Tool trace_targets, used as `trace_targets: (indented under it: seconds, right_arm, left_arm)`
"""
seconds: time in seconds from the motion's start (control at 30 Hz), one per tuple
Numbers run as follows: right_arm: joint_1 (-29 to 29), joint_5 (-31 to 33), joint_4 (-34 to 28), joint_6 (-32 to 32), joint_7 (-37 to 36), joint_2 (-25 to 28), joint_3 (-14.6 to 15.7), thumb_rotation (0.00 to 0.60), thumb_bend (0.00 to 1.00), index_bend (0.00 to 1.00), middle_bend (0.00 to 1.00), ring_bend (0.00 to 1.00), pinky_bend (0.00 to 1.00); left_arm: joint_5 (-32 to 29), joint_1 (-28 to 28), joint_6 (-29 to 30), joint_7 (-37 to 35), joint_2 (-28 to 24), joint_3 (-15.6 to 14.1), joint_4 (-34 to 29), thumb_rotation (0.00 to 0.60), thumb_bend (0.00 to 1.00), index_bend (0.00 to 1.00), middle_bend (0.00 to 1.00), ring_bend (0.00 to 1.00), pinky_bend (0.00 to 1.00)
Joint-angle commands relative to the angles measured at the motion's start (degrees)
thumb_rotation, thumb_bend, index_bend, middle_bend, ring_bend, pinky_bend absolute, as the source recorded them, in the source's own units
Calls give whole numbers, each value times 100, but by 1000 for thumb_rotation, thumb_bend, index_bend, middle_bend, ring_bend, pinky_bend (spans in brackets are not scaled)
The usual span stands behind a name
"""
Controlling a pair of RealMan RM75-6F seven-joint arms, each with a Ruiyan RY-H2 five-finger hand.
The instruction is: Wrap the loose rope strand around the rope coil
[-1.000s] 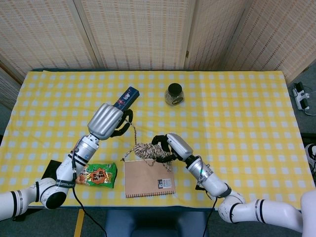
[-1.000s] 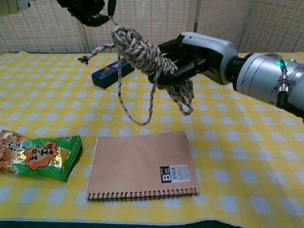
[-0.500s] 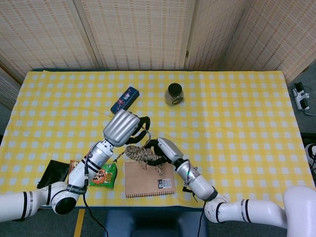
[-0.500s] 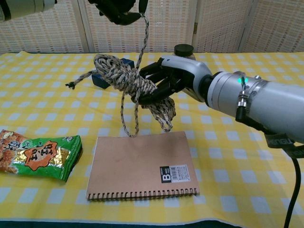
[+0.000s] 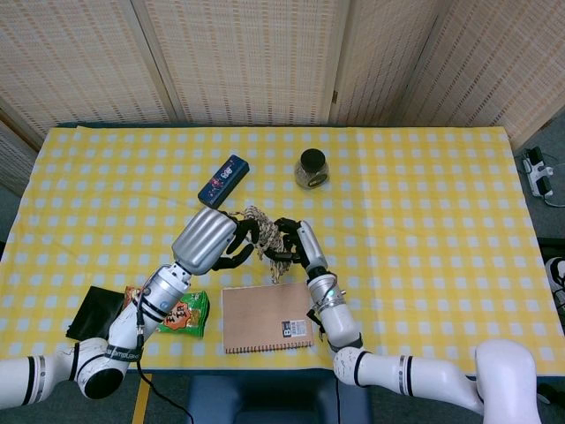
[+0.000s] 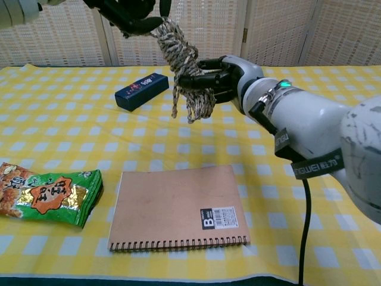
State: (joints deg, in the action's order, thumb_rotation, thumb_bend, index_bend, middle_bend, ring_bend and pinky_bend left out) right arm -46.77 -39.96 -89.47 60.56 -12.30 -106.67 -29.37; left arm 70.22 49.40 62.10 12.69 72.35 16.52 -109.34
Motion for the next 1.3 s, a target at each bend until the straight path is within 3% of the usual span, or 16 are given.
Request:
trace_targets:
  seconds: [0.03,0.27,0.43,0.9,1.3]
  right_arm:
    - [151,-169,213,255,-431,-222,-244,600,713,990,802,824,742]
    - [477,-794,219,285,-1282,-155,-467,600,712,990,802,821,742]
    - [725,-1148,-13,63,-1674,153,-436,600,712,990,802,820,742]
    - [1242,-1670,-531,-232,-2475,849,-424,600,712,990,802,821,742]
    - [1391,-2449,-582,-314,-2750,1236,-139,600,712,990,802,820,742]
  left_arm:
    - [341,-290,121,-495,-90,-258,0,600,532,651,869,772,744]
    - [643,-706,310,-1123,-215,-562,331,600,532,651,869,770,744]
    - [591,-916,339,-1534,-281,-625,674,600,533,651,869,769,744]
    - [182,-1170,96,-2009,-216,-610,1494,600,534,652,869,769,744]
    - [-126,-1109,-246,-2044,-89,-447,1835,600,534,652,869,769,744]
